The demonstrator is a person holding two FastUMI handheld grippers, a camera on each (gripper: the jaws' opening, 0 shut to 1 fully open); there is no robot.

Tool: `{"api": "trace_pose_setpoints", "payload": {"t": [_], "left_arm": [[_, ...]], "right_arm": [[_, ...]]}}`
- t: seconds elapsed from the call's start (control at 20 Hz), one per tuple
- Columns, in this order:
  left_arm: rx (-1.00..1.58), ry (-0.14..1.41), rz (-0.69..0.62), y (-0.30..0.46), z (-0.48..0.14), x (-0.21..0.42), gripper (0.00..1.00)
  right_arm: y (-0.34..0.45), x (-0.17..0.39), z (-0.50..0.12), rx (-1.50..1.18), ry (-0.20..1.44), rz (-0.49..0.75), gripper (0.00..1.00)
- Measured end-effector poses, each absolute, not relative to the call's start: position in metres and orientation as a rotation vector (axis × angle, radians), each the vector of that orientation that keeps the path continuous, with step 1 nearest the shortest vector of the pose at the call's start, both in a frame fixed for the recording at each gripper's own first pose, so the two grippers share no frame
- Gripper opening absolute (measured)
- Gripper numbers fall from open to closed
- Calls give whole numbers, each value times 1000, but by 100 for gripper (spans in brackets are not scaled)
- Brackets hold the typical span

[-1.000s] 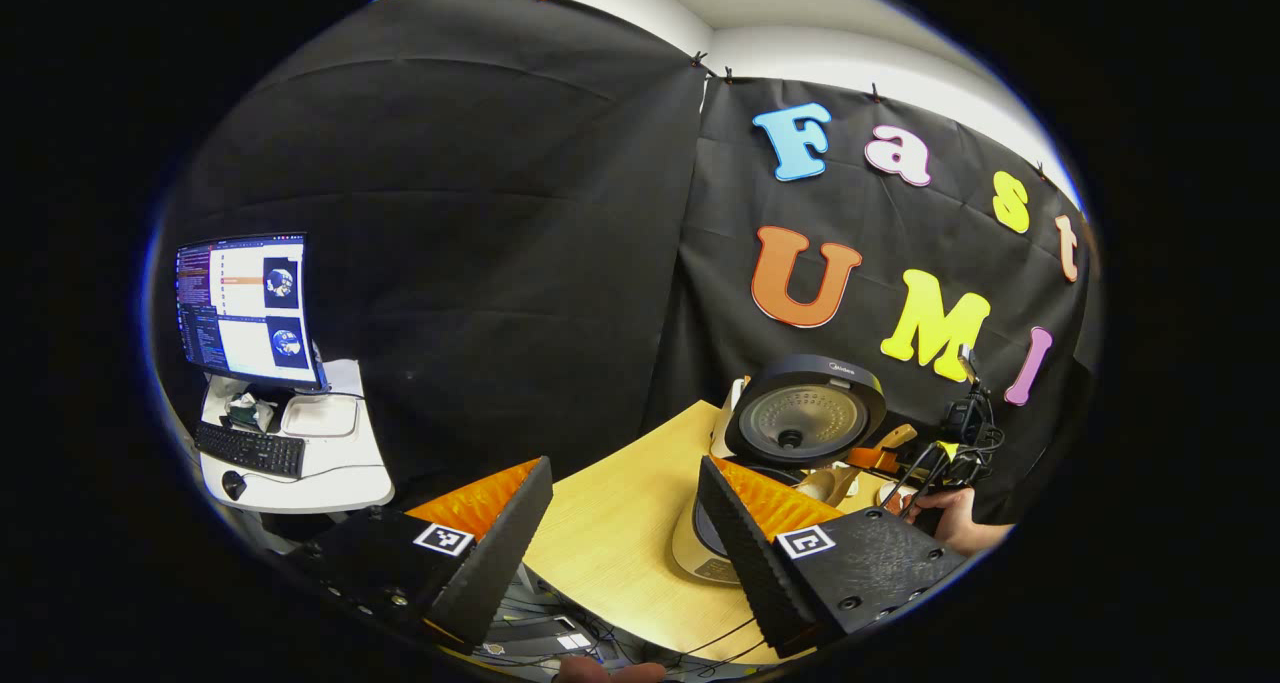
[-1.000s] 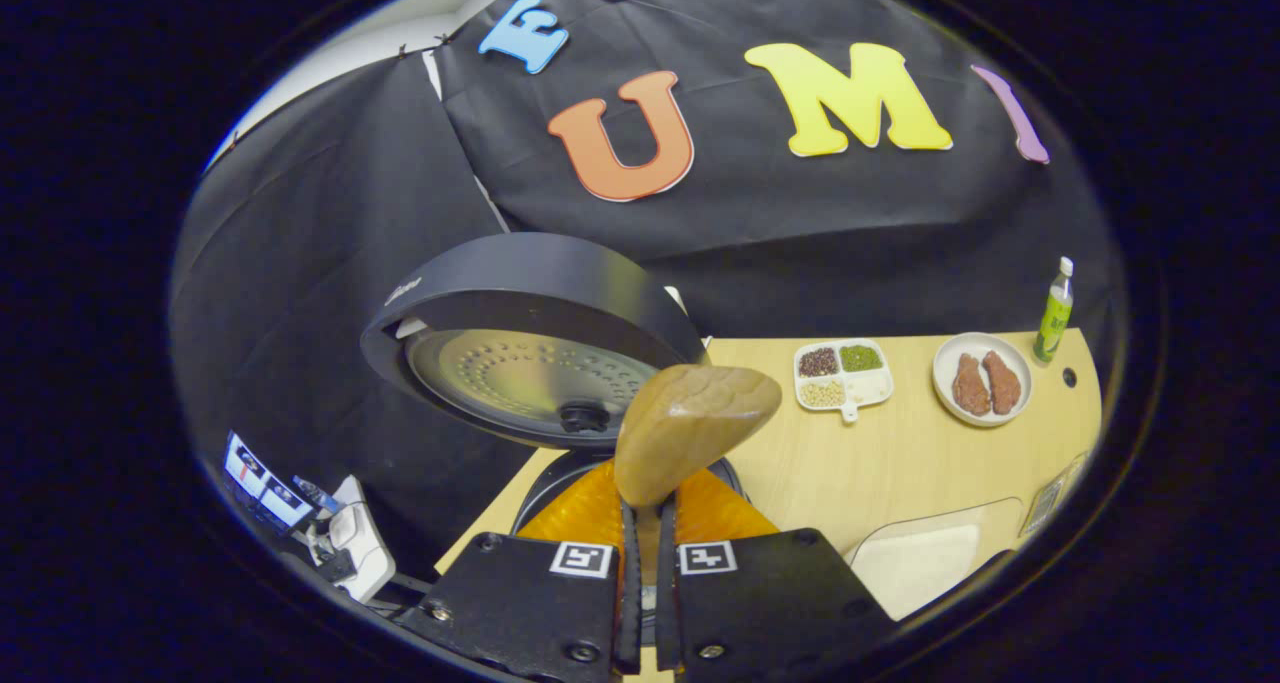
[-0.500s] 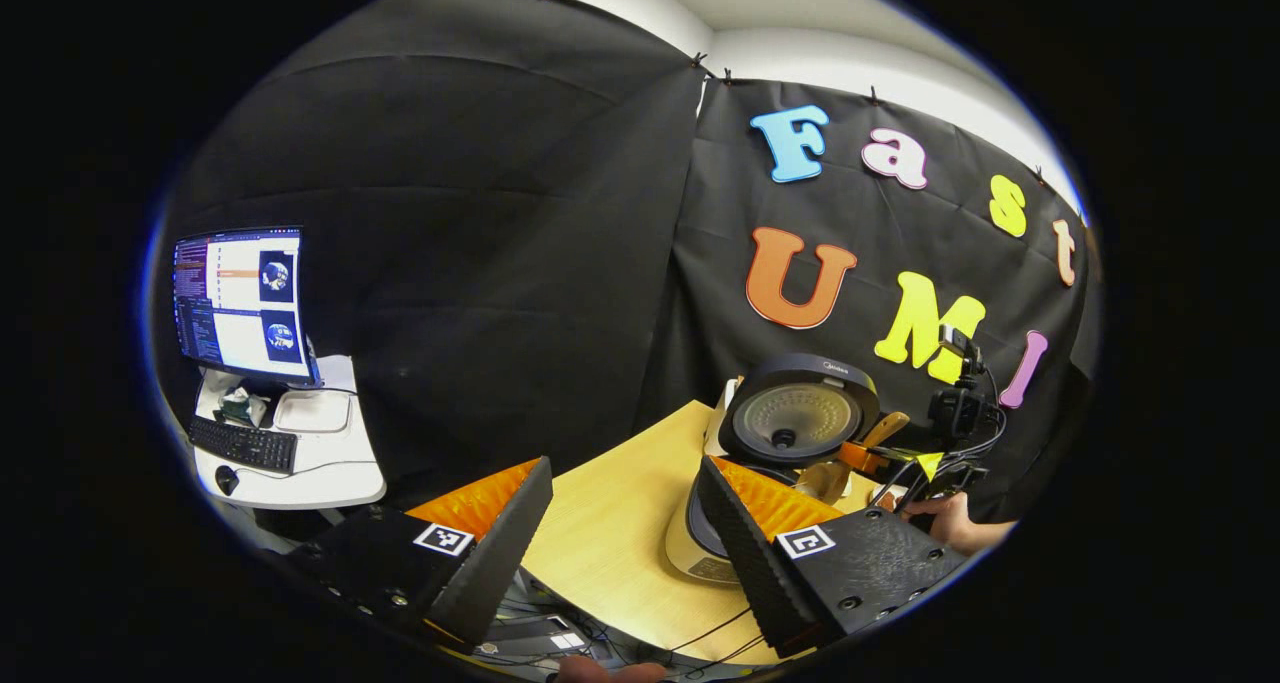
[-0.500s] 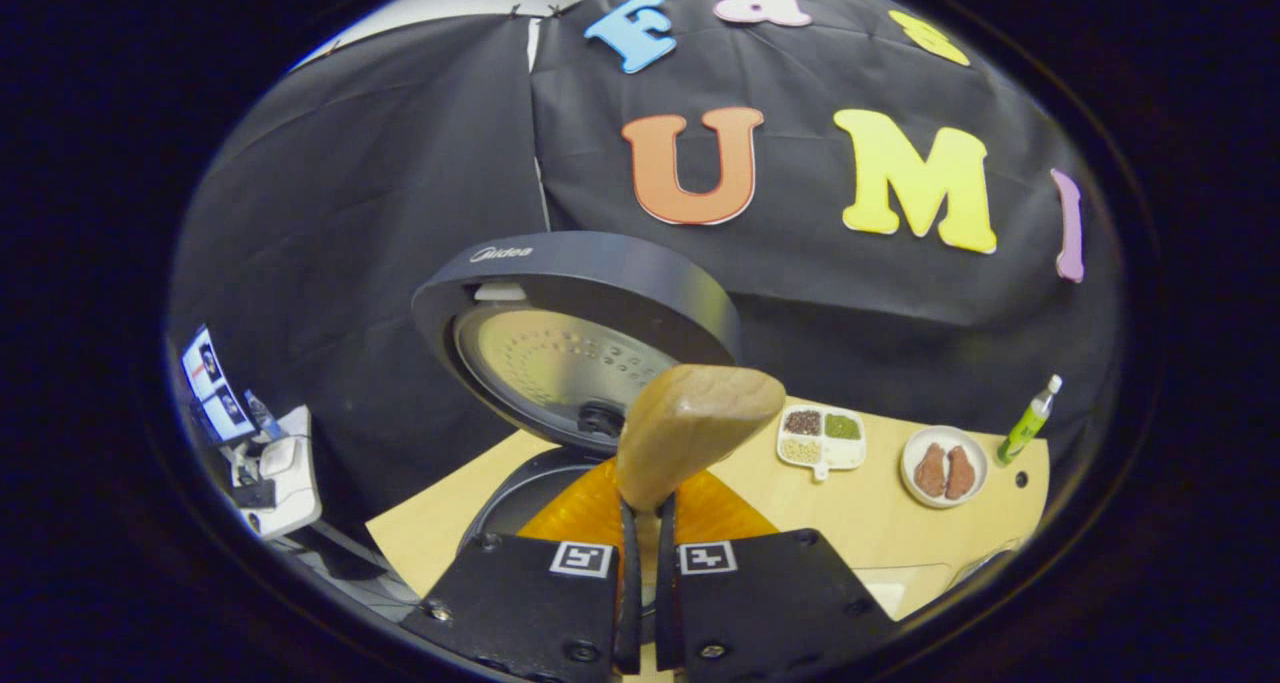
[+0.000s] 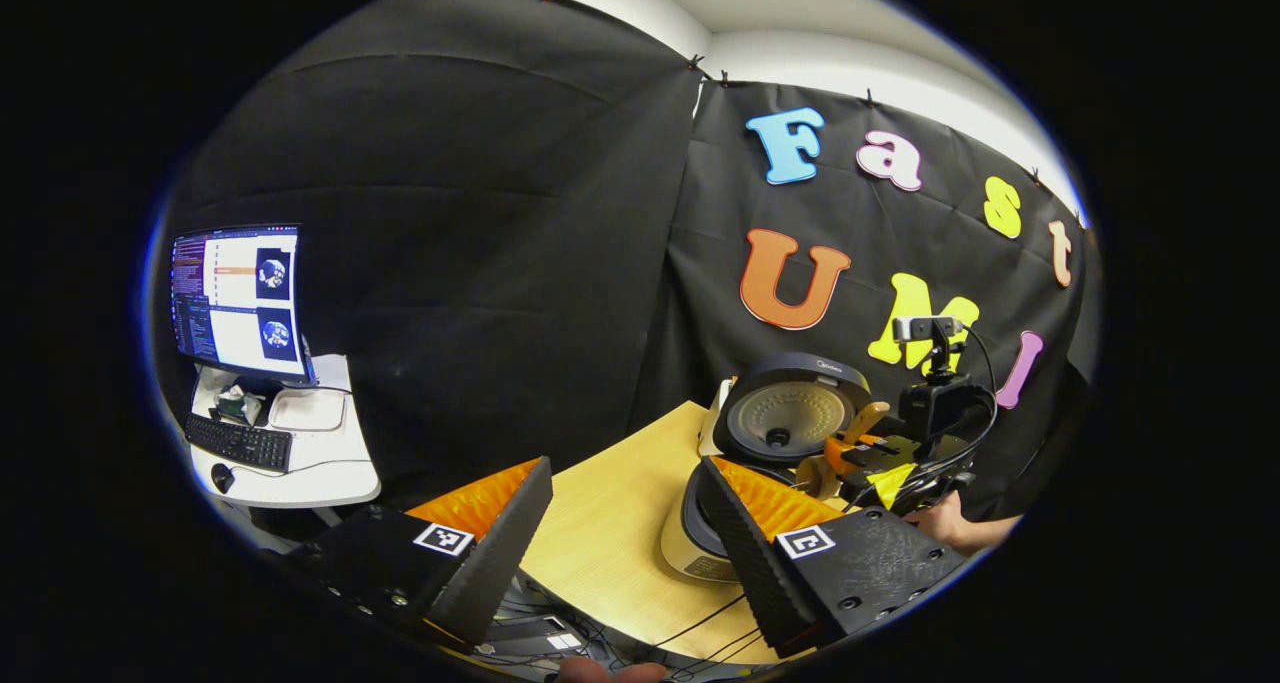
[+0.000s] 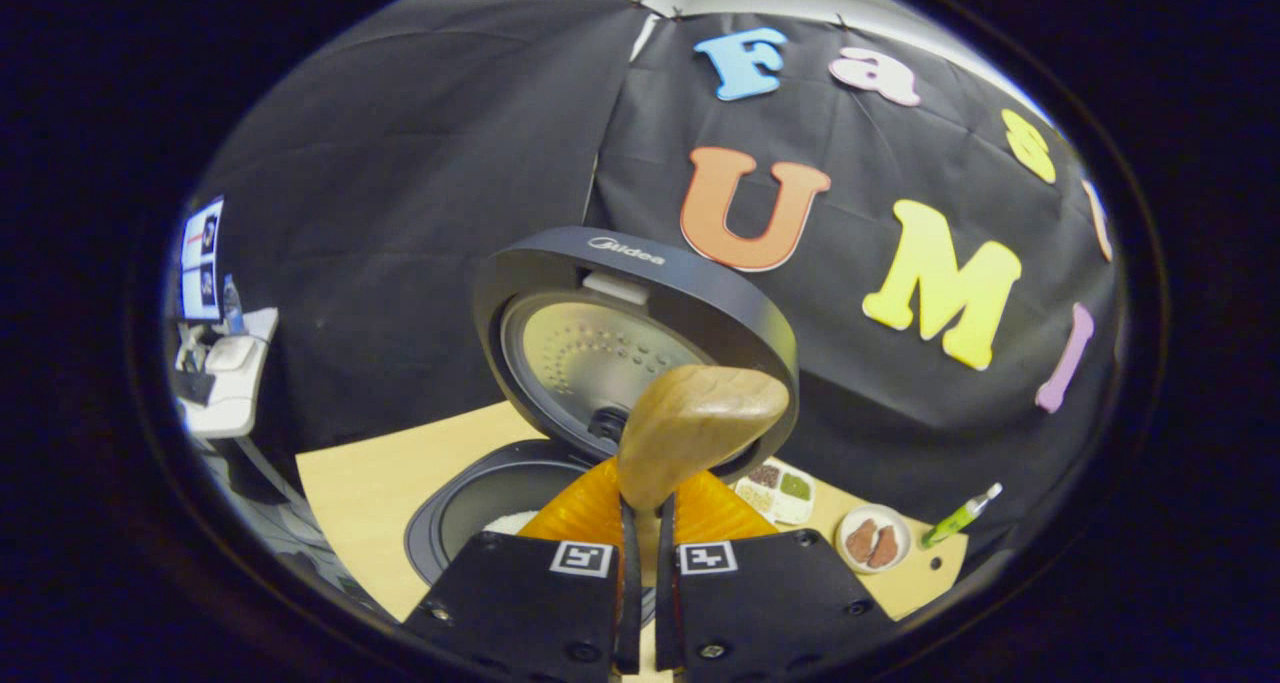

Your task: Close the left gripper, press the button to open the rice cooker; take a wooden spoon from the chopstick holder with the right hand, scoop a spoonful of rice and pour it into the rice cooker, then put the wooden spoon back into the chopstick holder.

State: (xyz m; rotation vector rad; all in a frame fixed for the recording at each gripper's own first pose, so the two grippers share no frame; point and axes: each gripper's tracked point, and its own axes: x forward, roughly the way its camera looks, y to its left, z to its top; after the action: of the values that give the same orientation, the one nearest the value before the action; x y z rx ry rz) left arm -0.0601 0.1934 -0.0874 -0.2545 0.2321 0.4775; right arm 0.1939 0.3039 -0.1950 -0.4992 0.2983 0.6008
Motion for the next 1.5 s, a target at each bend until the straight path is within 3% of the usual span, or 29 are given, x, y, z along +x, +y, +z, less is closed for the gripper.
{"api": "trace_pose_setpoints", "payload": {"t": [0.55,0.95,1.2,1.5], "left_arm": [[-188,212,363,162,-77,-49,95],[-176,203,298,143,-71,-31,95],[-163,187,211,96,-57,-1,95],[-124,196,133,48,-53,31,94]], "right_arm": [[297,186,-179,-422,323,614,11],[253,161,-128,-65,406,577,11],[183,162,-95,88,419,490,11],[46,180,-83,130,388,295,11]]}}
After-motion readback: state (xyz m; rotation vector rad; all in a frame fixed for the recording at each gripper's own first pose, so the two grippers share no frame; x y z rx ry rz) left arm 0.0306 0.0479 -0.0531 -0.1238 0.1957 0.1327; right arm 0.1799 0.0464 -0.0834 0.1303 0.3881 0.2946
